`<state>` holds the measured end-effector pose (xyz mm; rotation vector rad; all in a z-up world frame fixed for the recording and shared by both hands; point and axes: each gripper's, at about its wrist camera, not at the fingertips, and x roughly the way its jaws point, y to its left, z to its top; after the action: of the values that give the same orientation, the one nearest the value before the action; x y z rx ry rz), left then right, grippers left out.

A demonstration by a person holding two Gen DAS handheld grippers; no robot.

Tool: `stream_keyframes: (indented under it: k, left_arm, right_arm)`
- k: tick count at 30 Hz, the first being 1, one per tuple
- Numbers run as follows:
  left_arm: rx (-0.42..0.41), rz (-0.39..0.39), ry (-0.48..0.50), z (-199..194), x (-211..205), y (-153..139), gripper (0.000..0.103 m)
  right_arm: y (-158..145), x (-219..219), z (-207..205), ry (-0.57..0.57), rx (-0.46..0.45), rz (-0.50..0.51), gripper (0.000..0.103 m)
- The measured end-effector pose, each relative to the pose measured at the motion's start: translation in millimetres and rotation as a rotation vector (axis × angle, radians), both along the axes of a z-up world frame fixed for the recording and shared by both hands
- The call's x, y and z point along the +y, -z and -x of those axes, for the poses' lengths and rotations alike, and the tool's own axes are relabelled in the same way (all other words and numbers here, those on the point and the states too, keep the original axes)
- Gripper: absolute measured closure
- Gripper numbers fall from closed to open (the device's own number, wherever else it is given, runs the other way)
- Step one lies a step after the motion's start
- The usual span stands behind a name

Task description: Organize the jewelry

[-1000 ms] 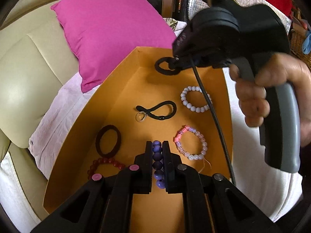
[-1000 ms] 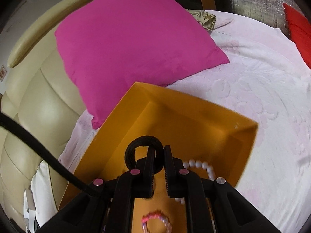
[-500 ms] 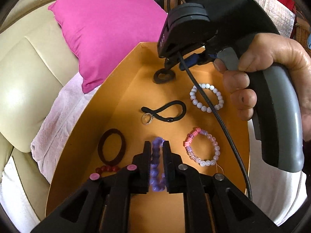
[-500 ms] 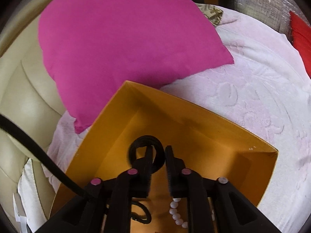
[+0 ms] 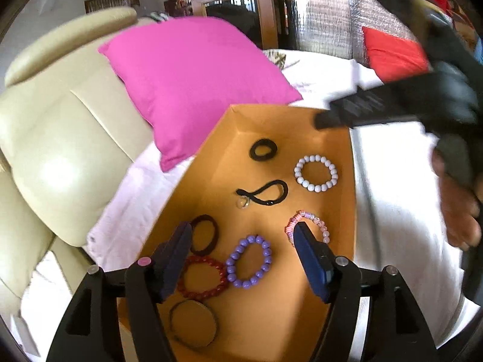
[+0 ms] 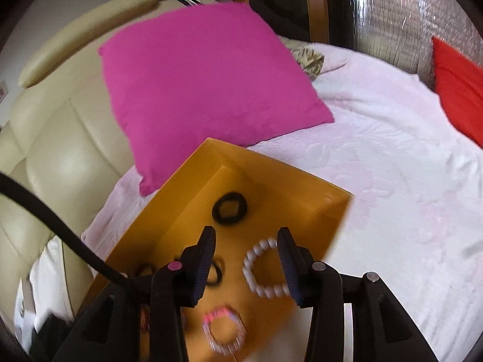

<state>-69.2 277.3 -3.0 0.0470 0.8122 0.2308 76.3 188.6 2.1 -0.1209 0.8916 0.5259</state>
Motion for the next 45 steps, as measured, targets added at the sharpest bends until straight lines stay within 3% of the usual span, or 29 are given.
stream_keyframes:
  k: [8,12,24,37,45]
  left_arm:
    - [-0.066,-0.065,-0.043,42,-15,-45,0.032]
    - [-0.111,-0.111,-0.053,65,-25,-68,0.021]
    - [-0.181,-0.162,-0.075,113,-42,-111,0.02]
    - [-0.184,-0.186,-0.094,153,-40,-119,0.02]
    - [-0.22,-0.162,-0.132,178,-26,-133,0.02]
  right_arm:
    - [-40,-60,87,-0.022,-0.115,-0.037,0.05]
    - [-57,-79,125,-0.032,-0.157,-0.062,0.049]
    - [-93,-119,233,-0.05,-0.262,-0.127,0.038]
    - [-106,-140,285,-0.001,-0.255,-0.23,0.036]
    - [-117,-124,314,-0.015,-0.265,-0.211,0.03]
